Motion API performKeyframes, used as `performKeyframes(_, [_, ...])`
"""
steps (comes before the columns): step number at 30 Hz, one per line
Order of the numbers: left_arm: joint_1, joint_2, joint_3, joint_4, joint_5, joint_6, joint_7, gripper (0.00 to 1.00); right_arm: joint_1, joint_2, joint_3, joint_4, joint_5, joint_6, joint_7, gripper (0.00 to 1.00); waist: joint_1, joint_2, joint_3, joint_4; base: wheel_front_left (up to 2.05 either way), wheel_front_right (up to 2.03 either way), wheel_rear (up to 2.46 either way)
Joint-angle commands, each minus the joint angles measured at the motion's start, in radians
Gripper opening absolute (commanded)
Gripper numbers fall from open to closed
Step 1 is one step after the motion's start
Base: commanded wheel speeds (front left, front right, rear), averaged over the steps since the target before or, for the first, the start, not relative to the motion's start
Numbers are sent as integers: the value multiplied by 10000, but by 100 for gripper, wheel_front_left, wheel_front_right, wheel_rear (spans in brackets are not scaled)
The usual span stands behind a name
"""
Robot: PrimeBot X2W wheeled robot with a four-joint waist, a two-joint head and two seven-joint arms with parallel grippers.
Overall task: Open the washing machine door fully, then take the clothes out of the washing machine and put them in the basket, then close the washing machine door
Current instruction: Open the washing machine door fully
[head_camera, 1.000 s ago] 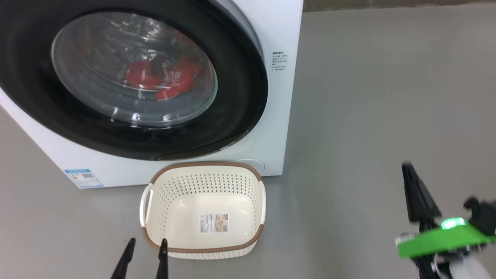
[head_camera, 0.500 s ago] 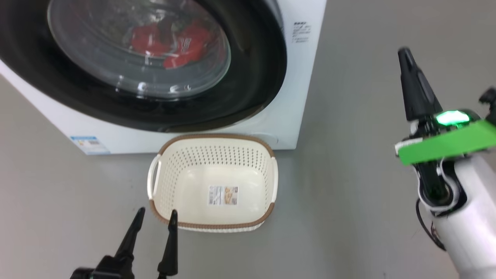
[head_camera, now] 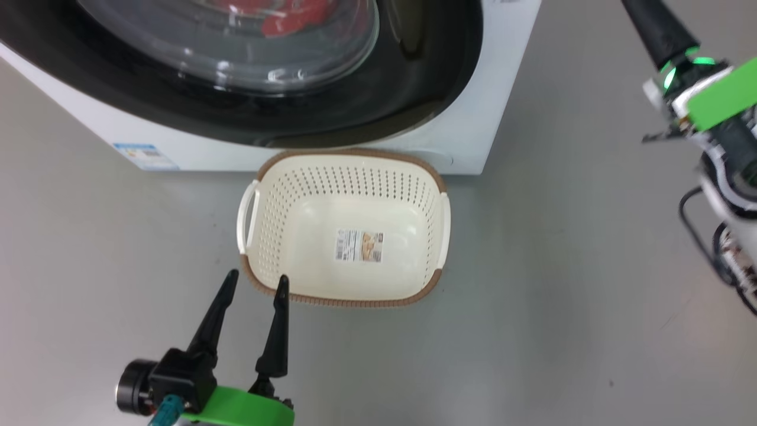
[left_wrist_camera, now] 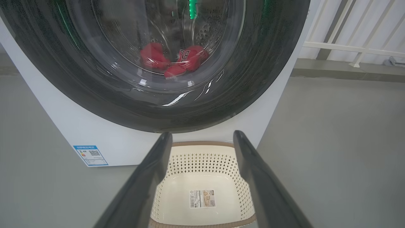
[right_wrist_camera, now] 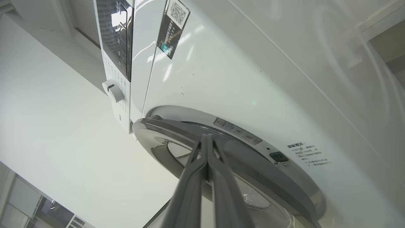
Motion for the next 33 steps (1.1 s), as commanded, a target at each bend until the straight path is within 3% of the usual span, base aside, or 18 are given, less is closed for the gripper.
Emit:
performKeyframes(1, [-330, 57, 231, -237, -86, 35, -120, 100, -318, -85, -151, -224, 603, 4, 667, 0, 0, 0, 538, 197, 0, 0, 0])
performKeyframes(7, [-732, 57, 101, -277, -166, 22, -120, 100, -1189, -56, -633, 204, 1765, 4, 2842, 0, 0, 0, 1058, 322, 0, 0, 0])
performKeyframes(15, [-1074, 57, -100, -296, -304, 31, -120, 100, -2263, 350, -1024, 1272, 2557, 4, 4915, 0, 0, 0, 1637, 550, 0, 0, 0])
performKeyframes(33, [-1560, 57, -628, -371, -784, 249, -120, 100, -3703, 937, -1112, 2547, 1537, 4, 6026, 0, 0, 0, 2371, 1220, 0, 0, 0])
